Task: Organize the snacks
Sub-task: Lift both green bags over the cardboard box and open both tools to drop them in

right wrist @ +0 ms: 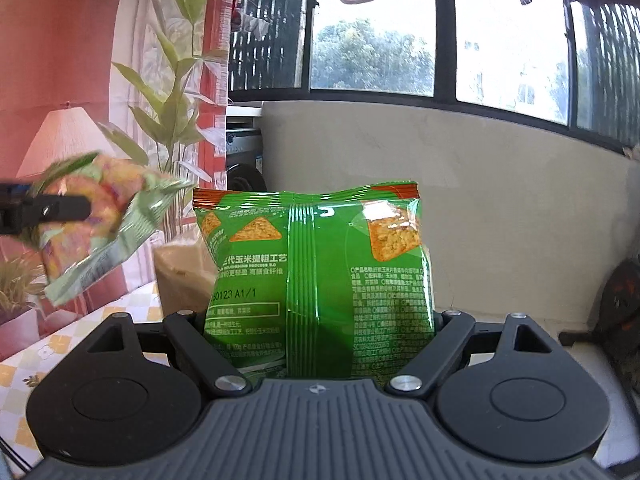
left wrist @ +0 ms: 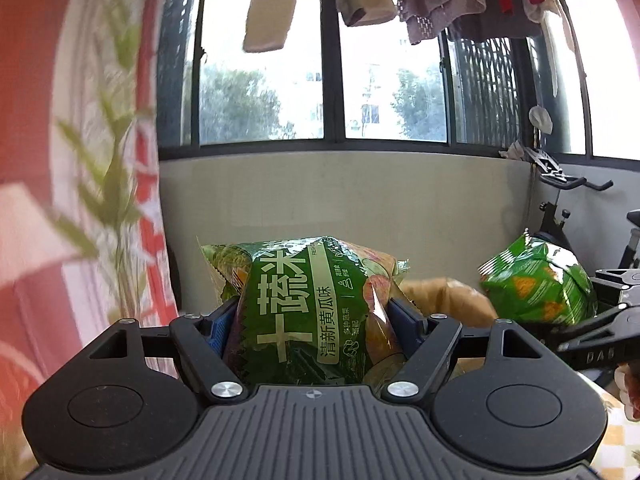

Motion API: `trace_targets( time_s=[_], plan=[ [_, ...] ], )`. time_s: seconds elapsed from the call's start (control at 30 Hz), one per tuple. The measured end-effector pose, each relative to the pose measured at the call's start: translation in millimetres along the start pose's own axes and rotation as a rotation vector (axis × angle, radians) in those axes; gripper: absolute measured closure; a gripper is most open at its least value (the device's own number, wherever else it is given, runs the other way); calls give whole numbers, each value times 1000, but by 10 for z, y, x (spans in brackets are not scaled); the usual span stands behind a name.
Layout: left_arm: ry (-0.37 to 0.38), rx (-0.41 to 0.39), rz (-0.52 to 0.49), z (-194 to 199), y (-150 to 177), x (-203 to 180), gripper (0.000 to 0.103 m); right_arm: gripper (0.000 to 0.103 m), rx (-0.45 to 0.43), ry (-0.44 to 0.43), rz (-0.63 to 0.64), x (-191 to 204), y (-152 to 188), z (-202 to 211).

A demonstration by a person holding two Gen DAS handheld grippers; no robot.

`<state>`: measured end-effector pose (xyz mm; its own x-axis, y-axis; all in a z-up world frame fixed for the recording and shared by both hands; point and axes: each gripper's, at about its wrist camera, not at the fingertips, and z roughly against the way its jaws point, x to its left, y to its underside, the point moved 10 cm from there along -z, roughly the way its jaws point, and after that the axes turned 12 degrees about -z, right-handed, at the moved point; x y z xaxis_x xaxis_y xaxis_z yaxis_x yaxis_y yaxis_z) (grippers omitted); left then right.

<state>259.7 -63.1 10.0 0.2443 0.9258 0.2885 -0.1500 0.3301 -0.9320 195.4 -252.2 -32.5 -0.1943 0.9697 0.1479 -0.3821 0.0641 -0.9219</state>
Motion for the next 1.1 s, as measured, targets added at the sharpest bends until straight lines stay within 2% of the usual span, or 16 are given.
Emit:
trace_targets(
  time_s=[0.07, 0.17, 0.3, 0.57, 0.6, 0.67, 0.7, 0.9, 1.1],
  plan=[
    [12, 15, -15, -287, -119, -15, 24, 18, -9, 14, 29, 6, -116, -207],
    [-17, 25, -39, -728, -259, -11, 24, 18, -28, 34, 45, -7, -259, -555],
    [-30, 82, -40, -1199, -260, -17, 24, 18, -20, 74, 28, -85, -323, -1013],
    [61, 191, 1, -1713, 0, -100, 20, 15, 109, 70, -79, -268, -142, -1555],
    [69, 195, 7, -1758, 19, -82, 19, 14, 131, 64, -88, -285, -108, -1596],
    [77, 191, 10, -1783, 46, -78, 11, 2, 152, 47, -107, -312, -57, -1640],
    [78, 188, 12, -1769, 54, -62, 9, 0, 153, 46, -116, -328, -58, -1652],
    [96, 187, 49, -1686, 56, -60, 9, 0, 148, 33, -163, -374, -92, -1593],
    [69, 193, 98, -1526, 42, 37, 9, 0, 124, 23, -172, -271, -129, -1347]
  ],
)
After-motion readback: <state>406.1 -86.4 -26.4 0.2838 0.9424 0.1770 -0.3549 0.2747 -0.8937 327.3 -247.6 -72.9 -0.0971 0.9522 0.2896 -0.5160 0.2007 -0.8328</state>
